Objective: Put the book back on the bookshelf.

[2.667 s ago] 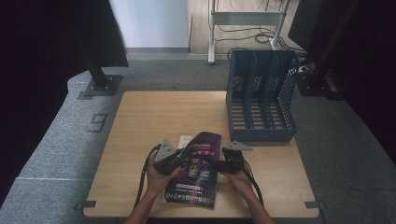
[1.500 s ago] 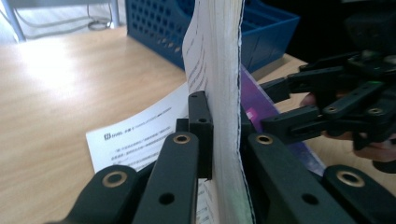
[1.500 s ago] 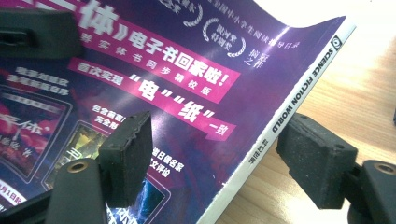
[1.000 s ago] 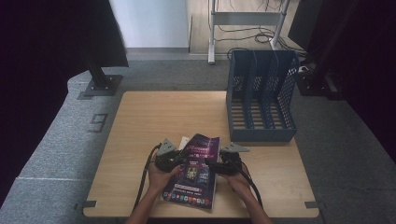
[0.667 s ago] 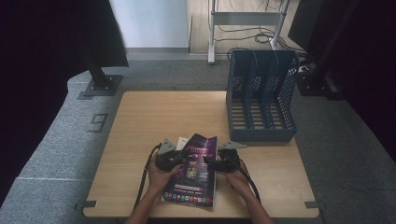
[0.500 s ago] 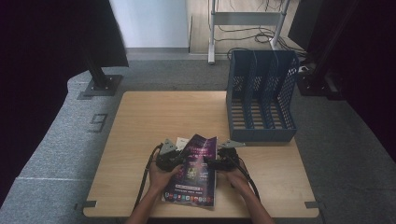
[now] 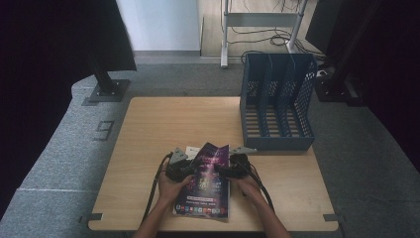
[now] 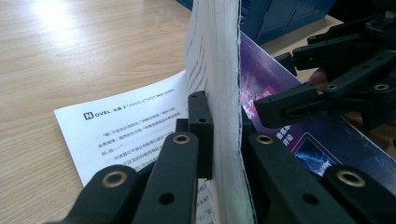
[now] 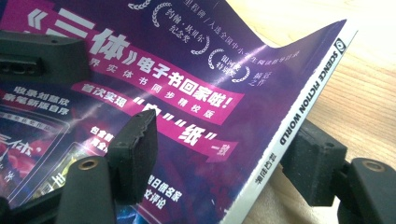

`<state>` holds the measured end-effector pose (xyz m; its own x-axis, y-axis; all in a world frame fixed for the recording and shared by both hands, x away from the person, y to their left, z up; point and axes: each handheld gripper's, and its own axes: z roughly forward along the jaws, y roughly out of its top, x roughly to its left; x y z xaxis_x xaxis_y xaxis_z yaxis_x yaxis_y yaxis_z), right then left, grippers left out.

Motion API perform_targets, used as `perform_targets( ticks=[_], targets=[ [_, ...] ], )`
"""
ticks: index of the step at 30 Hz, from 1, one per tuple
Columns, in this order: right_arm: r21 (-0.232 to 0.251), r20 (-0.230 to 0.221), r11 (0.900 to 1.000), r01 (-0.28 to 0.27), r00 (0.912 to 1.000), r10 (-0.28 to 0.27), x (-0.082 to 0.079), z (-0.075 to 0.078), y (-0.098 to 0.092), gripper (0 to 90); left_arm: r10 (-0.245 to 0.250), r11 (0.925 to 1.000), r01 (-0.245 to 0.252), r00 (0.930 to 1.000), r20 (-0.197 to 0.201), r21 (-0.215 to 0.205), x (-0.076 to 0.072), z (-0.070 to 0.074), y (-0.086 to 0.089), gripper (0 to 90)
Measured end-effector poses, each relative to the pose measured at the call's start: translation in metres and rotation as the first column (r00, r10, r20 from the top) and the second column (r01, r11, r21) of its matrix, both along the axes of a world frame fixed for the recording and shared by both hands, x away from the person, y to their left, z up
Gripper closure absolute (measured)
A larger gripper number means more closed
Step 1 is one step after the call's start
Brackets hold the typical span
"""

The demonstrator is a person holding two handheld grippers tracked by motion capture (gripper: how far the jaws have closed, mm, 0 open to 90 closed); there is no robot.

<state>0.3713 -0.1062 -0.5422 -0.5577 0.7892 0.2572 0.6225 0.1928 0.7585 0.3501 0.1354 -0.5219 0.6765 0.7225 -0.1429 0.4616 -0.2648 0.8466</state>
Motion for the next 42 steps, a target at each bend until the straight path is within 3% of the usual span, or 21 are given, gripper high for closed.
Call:
perform_targets(
  ticks=[7,15,25,32,37,42],
  targets=[
    [0.001,-0.011,1.000,0.001,0.9999,-0.001,0.006,-0.003,0.002,35.2,-0.002,1.0000,0.002,1.0000,-0.002,-0.002,0.000,0.000,0.000,85.5],
    [-0.002,-0.017,1.000,0.017,0.9997,-0.017,0.007,-0.003,-0.001,45.9,-0.001,1.0000,0.001,1.0000,0.002,-0.009,-0.001,0.002,0.001,85.4],
    [0.025,0.017,1.000,0.011,0.9998,-0.012,0.003,0.007,-0.010,61.1,0.000,0.9995,0.000,0.9999,0.017,-0.032,-0.002,0.007,0.005,85.4],
    [0.074,0.088,0.997,-0.013,0.9961,0.007,-0.007,0.027,-0.019,65.7,0.004,0.9975,0.001,0.9972,0.075,-0.070,-0.007,0.021,0.013,85.0],
    [0.079,0.177,0.996,-0.028,0.9841,0.013,-0.020,0.047,-0.020,67.1,0.001,0.9946,0.012,0.9913,0.132,-0.103,-0.015,0.037,0.017,85.2],
    [0.081,0.226,0.996,-0.039,0.9739,0.019,-0.028,0.058,-0.021,67.8,0.003,0.9925,0.015,0.9893,0.146,-0.121,-0.018,0.042,0.019,85.2]
  ],
)
